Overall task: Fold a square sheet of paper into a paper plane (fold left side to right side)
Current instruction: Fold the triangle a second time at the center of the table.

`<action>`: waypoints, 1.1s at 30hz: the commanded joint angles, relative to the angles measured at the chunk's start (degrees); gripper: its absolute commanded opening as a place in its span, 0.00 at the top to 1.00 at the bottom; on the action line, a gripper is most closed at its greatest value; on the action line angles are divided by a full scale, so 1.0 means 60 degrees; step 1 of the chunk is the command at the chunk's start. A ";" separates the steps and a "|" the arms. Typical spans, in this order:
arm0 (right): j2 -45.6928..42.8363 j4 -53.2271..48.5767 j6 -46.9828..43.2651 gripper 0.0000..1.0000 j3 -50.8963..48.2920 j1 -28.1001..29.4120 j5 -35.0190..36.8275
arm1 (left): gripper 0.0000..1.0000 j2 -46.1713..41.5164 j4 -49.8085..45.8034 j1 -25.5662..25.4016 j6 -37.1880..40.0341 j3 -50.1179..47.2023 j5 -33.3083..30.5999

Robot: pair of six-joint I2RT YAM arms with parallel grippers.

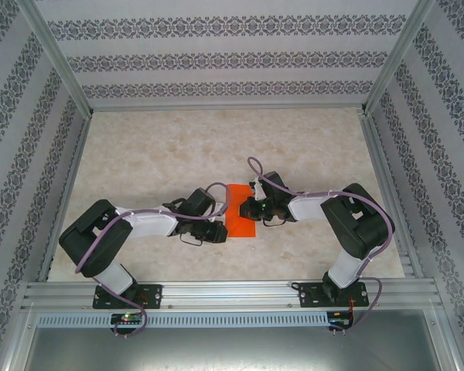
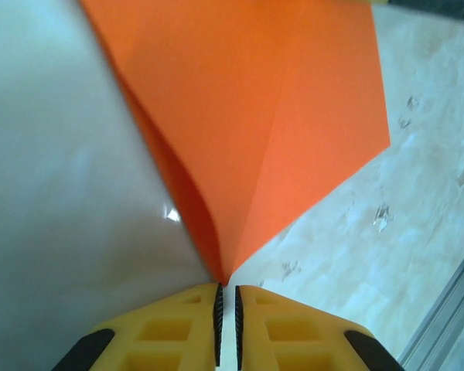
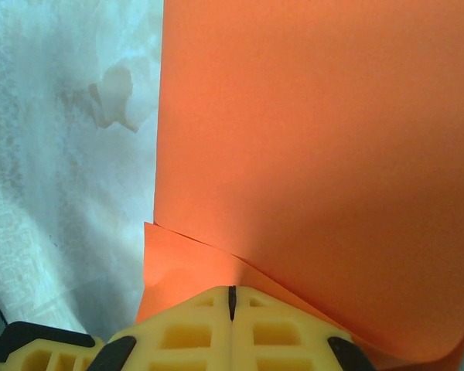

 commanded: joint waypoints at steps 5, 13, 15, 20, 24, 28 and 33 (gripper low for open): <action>0.0151 -0.1208 -0.0248 1.00 -0.0146 -0.0055 0.0613 | 0.82 -0.1117 -0.0366 -0.0067 -0.0232 0.0425 0.0167; 0.0144 -0.1267 -0.0281 1.00 -0.0110 -0.0055 0.0572 | 0.82 0.0029 -0.0582 -0.0067 0.0260 0.1138 0.0098; 0.0151 -0.1271 -0.0281 1.00 -0.0091 -0.0055 0.0555 | 0.82 0.0298 -0.0535 -0.0069 0.0307 0.1189 -0.0049; 0.0140 -0.1267 -0.0278 1.00 -0.0088 -0.0055 0.0555 | 0.82 0.0873 -0.0476 -0.0058 0.0326 0.1328 -0.0286; 0.0096 -0.1282 -0.0294 1.00 -0.0095 -0.0055 0.0569 | 0.84 0.1117 -0.0529 -0.0067 0.0279 0.1268 -0.0655; -0.0083 -0.1156 -0.0325 1.00 -0.0152 -0.0070 0.0502 | 0.85 0.1249 -0.0428 -0.0067 0.0192 0.1056 -0.0650; -0.1223 -0.0952 -0.0302 1.00 -0.0347 -0.0069 0.0494 | 0.87 0.1282 -0.0281 -0.0126 0.0179 0.0790 -0.0588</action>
